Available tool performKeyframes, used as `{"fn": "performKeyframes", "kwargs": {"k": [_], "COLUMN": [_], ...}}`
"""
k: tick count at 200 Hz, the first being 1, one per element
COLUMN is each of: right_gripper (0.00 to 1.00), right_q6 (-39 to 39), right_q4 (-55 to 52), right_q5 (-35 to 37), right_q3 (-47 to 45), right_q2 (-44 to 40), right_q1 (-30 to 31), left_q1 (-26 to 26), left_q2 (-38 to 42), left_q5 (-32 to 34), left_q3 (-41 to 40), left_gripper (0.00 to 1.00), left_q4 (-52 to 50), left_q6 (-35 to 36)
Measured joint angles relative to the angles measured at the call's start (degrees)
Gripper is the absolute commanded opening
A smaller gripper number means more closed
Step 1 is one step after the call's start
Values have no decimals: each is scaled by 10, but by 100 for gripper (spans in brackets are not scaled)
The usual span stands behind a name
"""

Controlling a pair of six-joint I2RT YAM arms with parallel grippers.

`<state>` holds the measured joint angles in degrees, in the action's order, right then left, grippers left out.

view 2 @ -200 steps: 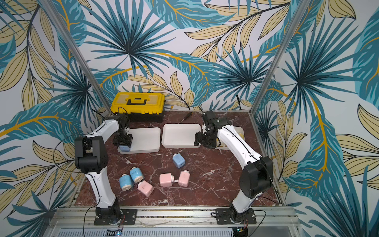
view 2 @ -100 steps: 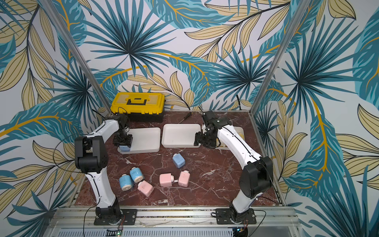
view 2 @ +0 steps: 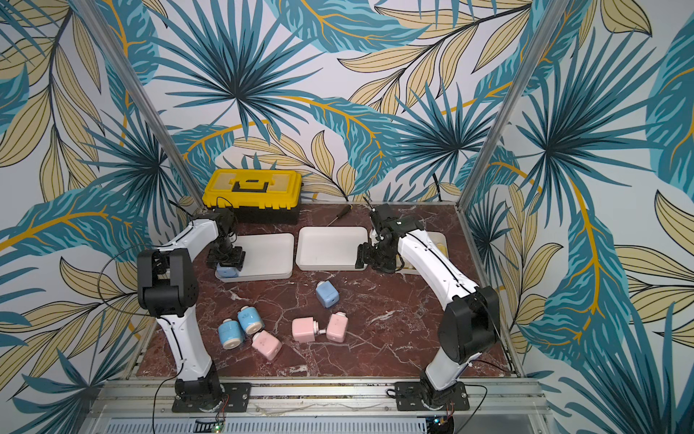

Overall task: Place the pencil sharpeners by color into the storage box
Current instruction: Place the pencil sharpener in the storage box.

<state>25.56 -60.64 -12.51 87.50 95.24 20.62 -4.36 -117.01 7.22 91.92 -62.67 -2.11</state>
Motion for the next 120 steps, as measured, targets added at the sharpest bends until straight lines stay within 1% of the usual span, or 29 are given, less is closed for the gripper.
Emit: {"fn": "performKeyframes", "kwargs": {"k": [15, 48, 120], "right_gripper": [73, 73, 75], "right_q6": [2, 4, 3], "right_q4": [3, 4, 2], "right_q5": [0, 0, -3], "right_q3": [-3, -7, -13], "right_q2": [-3, -12, -48], "right_q1": [0, 0, 9], "left_q1": [0, 0, 0], "left_q2": [0, 11, 108], "left_q5": [5, 20, 41], "left_q3": [0, 1, 37], "left_gripper": [80, 82, 83], "left_q4": [0, 0, -1], "left_q6": [-2, -9, -35]}}
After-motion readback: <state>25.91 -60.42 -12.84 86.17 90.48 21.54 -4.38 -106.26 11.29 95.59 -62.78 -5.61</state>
